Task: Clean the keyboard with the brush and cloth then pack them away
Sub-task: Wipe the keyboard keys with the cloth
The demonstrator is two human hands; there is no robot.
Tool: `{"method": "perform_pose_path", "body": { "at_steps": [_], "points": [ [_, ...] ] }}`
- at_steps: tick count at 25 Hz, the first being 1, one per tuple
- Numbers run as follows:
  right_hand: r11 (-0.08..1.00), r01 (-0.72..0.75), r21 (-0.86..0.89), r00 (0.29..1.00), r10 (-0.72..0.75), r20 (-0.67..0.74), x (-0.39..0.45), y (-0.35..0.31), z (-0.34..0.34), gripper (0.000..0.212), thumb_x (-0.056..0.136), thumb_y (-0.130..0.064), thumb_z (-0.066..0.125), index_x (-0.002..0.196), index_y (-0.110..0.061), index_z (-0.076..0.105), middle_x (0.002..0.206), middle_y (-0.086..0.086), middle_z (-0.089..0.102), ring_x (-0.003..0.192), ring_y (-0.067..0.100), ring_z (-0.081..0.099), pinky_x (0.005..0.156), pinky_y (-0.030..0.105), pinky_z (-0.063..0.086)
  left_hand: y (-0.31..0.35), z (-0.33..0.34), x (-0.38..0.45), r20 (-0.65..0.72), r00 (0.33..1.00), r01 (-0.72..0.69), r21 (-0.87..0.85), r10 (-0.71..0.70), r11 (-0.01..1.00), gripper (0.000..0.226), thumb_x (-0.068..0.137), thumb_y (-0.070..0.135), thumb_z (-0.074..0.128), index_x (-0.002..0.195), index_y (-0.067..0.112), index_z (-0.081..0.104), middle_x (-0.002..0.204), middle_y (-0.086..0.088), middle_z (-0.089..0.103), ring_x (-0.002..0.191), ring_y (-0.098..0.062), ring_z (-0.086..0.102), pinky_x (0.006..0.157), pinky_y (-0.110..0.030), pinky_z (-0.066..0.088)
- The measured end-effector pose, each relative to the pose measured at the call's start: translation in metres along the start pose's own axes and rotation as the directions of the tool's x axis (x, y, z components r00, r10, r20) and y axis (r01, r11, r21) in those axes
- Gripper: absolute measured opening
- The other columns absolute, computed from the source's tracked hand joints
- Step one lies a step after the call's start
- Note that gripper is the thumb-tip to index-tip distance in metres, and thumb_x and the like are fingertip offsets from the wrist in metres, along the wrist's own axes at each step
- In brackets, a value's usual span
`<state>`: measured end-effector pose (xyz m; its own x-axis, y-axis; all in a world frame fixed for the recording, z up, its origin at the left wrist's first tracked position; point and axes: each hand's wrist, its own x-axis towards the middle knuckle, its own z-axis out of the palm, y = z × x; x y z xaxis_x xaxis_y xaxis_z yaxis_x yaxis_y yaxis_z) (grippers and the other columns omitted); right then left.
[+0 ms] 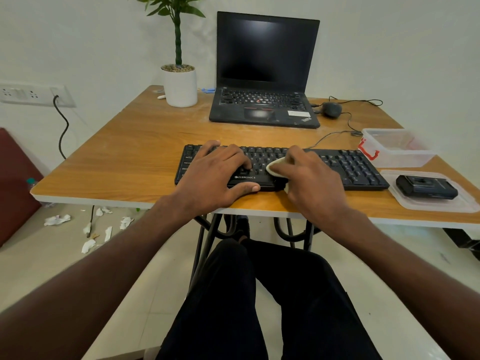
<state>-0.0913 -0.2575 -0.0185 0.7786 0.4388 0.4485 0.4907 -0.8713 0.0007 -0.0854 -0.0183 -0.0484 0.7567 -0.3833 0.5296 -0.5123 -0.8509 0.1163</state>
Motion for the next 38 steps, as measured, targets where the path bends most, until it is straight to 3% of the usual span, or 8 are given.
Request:
{"method": "perform_pose_path", "body": {
  "at_steps": [4, 8, 16, 19, 23, 29, 32, 38],
  "points": [
    [0.984, -0.18, -0.015, 0.983, 0.179, -0.036, -0.004, 0.003, -0.007, 0.04, 0.092, -0.015, 0.071, 0.131, -0.024, 0.068, 0.117, 0.003, 0.049, 0.108, 0.022, 0.049, 0.074, 0.038, 0.05, 0.002, -0.001, -0.002, 0.008, 1.0, 0.017, 0.028, -0.017, 0.999, 0.055, 0.098, 0.073, 0.044, 0.121, 0.027, 0.062, 0.118, 0.009, 0.062, 0.114, -0.012, 0.061, 0.127, -0.045, 0.018],
    [0.999, 0.042, -0.004, 0.999, -0.042, -0.026, -0.035, -0.006, -0.004, 0.051, 0.082, -0.009, 0.079, 0.13, -0.023, 0.069, 0.115, 0.005, 0.053, 0.098, 0.023, 0.051, 0.063, 0.036, 0.053, 0.004, -0.001, -0.004, -0.013, 1.0, 0.012, 0.074, -0.011, 0.997, 0.054, 0.099, 0.072, 0.041, 0.12, 0.027, 0.063, 0.116, 0.009, 0.063, 0.112, -0.014, 0.063, 0.128, -0.049, 0.013],
    [0.999, 0.031, -0.025, 0.997, -0.032, -0.077, -0.043, 0.007, 0.001, 0.043, 0.081, -0.01, 0.078, 0.124, -0.018, 0.073, 0.114, 0.008, 0.058, 0.094, 0.023, 0.054, 0.062, 0.027, 0.046, 0.003, -0.001, -0.004, 0.009, 1.0, 0.028, 0.068, -0.028, 0.997, 0.057, 0.095, 0.08, 0.042, 0.119, 0.031, 0.059, 0.119, 0.011, 0.062, 0.117, -0.013, 0.061, 0.128, -0.049, 0.011],
    [0.992, -0.105, 0.073, 0.977, 0.117, -0.18, -0.042, 0.03, -0.003, 0.023, 0.088, -0.015, 0.064, 0.106, -0.012, 0.077, 0.101, 0.003, 0.054, 0.082, 0.015, 0.05, 0.059, 0.018, 0.03, 0.005, -0.001, -0.002, 0.014, 0.999, 0.042, 0.064, -0.043, 0.997, 0.053, 0.099, 0.077, 0.039, 0.117, 0.032, 0.059, 0.118, 0.01, 0.062, 0.117, -0.014, 0.061, 0.128, -0.048, 0.012],
    [0.951, -0.199, 0.236, 0.916, 0.266, -0.301, -0.035, 0.039, -0.002, 0.035, 0.089, 0.003, 0.064, 0.119, -0.011, 0.075, 0.114, 0.007, 0.053, 0.098, 0.016, 0.054, 0.074, 0.028, 0.05, 0.006, -0.001, -0.002, 0.0, 1.0, 0.027, 0.108, -0.027, 0.994, 0.051, 0.104, 0.071, 0.036, 0.117, 0.029, 0.06, 0.115, 0.009, 0.061, 0.114, -0.015, 0.061, 0.126, -0.05, 0.018],
    [1.0, 0.005, -0.019, 0.999, -0.005, -0.042, -0.026, 0.009, 0.003, 0.051, 0.082, -0.014, 0.069, 0.133, -0.018, 0.066, 0.137, 0.004, 0.052, 0.114, 0.025, 0.05, 0.081, 0.033, 0.053, 0.026, 0.01, 0.003, 0.005, 1.0, -0.001, 0.145, 0.0, 0.989, 0.059, 0.106, 0.069, 0.032, 0.132, 0.026, 0.062, 0.131, 0.005, 0.061, 0.123, -0.018, 0.056, 0.118, -0.043, 0.028],
    [0.977, -0.157, -0.142, 0.988, 0.156, -0.018, -0.023, 0.022, -0.007, 0.046, 0.088, -0.015, 0.073, 0.133, -0.018, 0.065, 0.136, 0.001, 0.053, 0.118, 0.027, 0.047, 0.081, 0.036, 0.054, 0.02, 0.01, 0.001, -0.005, 1.0, 0.021, 0.115, -0.021, 0.993, 0.057, 0.104, 0.069, 0.037, 0.131, 0.027, 0.064, 0.13, 0.006, 0.061, 0.122, -0.017, 0.055, 0.117, -0.043, 0.03],
    [0.994, -0.094, 0.063, 0.993, 0.099, -0.069, -0.007, -0.018, 0.0, 0.046, 0.092, -0.012, 0.065, 0.137, -0.021, 0.064, 0.134, -0.002, 0.058, 0.116, 0.024, 0.049, 0.081, 0.034, 0.054, 0.023, 0.01, 0.002, 0.009, 1.0, 0.006, 0.113, -0.007, 0.994, 0.058, 0.103, 0.068, 0.038, 0.132, 0.024, 0.063, 0.128, 0.005, 0.06, 0.119, -0.016, 0.055, 0.116, -0.041, 0.031]
  ]
}}
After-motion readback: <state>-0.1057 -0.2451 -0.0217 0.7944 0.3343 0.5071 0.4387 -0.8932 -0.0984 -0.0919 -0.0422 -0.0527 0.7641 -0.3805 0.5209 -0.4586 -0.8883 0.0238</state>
